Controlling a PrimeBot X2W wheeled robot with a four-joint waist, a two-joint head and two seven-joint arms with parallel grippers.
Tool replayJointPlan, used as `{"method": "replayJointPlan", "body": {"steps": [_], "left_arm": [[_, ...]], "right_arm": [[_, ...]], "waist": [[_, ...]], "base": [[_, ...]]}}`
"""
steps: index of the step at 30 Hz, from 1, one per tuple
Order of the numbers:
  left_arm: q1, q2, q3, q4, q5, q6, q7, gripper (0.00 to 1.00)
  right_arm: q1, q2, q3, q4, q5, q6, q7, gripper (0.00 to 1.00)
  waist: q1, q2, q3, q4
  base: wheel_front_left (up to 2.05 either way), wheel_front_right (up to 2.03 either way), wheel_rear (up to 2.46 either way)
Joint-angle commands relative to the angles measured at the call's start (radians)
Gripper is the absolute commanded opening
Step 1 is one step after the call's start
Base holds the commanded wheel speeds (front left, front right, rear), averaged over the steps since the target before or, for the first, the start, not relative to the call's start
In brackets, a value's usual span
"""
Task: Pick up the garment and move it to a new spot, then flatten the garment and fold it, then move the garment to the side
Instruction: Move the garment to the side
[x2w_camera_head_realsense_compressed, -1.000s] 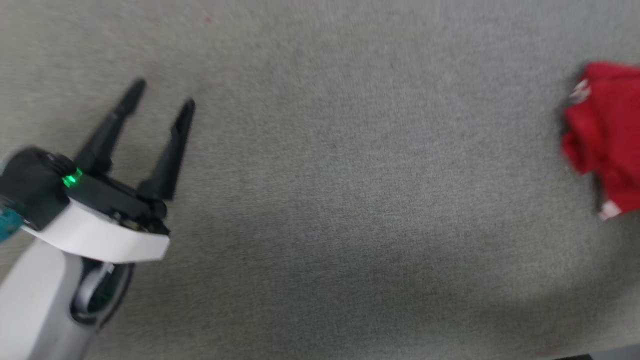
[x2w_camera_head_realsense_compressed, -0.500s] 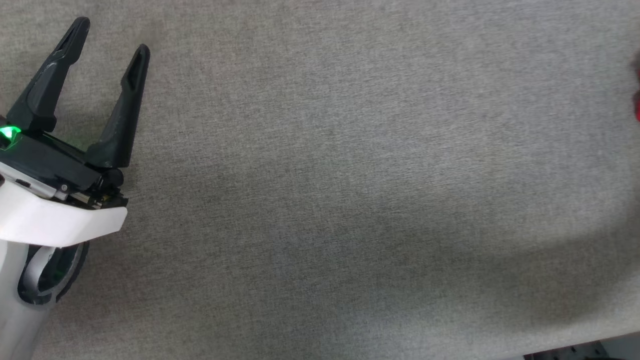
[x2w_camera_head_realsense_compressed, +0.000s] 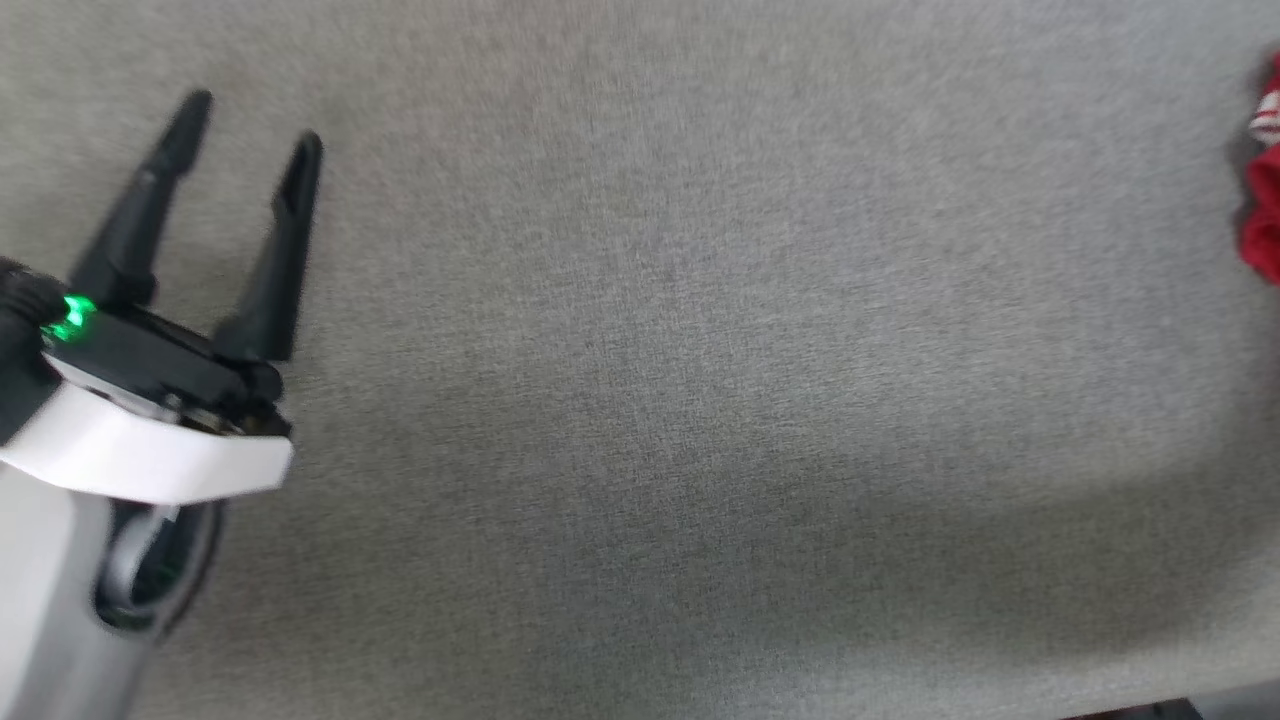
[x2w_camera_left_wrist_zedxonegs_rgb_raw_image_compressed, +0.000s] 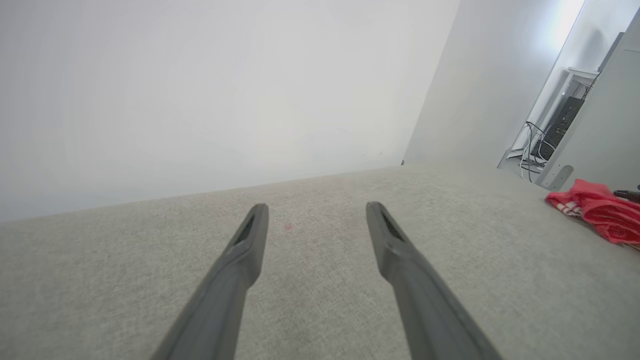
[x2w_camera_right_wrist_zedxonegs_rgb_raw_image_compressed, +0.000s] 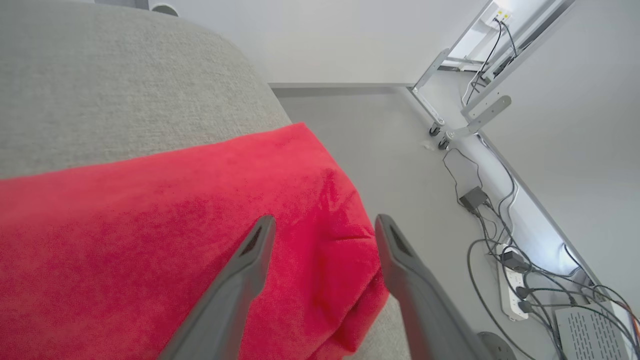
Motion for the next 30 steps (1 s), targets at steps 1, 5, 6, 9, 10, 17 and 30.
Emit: {"method": "replayJointPlan", "body": {"steps": [1,5,6,9,10,17,30], "left_arm": [[0.021,-0.010,0.001,0.007,0.008,0.002,-0.005,1.00],[0.081,-0.072,0.005,0.044,0.011,0.002,-0.005,1.00],[0.098,-0.087,0.006,0.053,0.012,0.002,-0.005,1.00],[0.157,-0.126,0.010,0.085,0.015,0.002,-0.005,1.00],[0.175,-0.139,0.012,0.098,0.017,0.002,-0.005,1.00],[0.322,-0.192,0.038,0.191,0.037,0.002,-0.005,1.00],[0.542,-0.275,0.133,0.256,0.070,0.002,-0.005,1.00]], "right_arm": [[0.016,-0.004,0.021,0.006,0.005,-0.001,-0.015,1.00],[0.076,-0.006,0.134,0.030,0.030,-0.001,-0.064,1.00],[0.095,0.001,0.159,0.031,0.040,-0.001,-0.082,1.00],[0.158,0.027,0.231,0.024,0.077,-0.001,-0.135,1.00],[0.182,0.035,0.254,0.023,0.092,-0.001,-0.152,1.00],[0.321,0.082,0.486,0.050,0.194,-0.001,-0.253,1.00],[0.568,0.126,0.652,-0.031,0.426,-0.001,-0.403,1.00]], "waist": [[0.0000,0.0000,-0.061,0.012],[0.0000,0.0000,-0.167,0.035],[0.0000,0.0000,-0.195,0.042],[0.0000,0.0000,-0.272,0.065],[0.0000,0.0000,-0.299,0.073],[0.0000,0.0000,-0.456,0.111],[0.0000,0.0000,-0.636,0.200]], "base": [[0.00,0.00,0.00],[0.00,0.00,0.00],[0.00,0.00,0.00],[0.00,0.00,0.00],[0.00,0.00,0.00],[0.00,0.00,0.00],[0.00,0.00,0.00]]}}
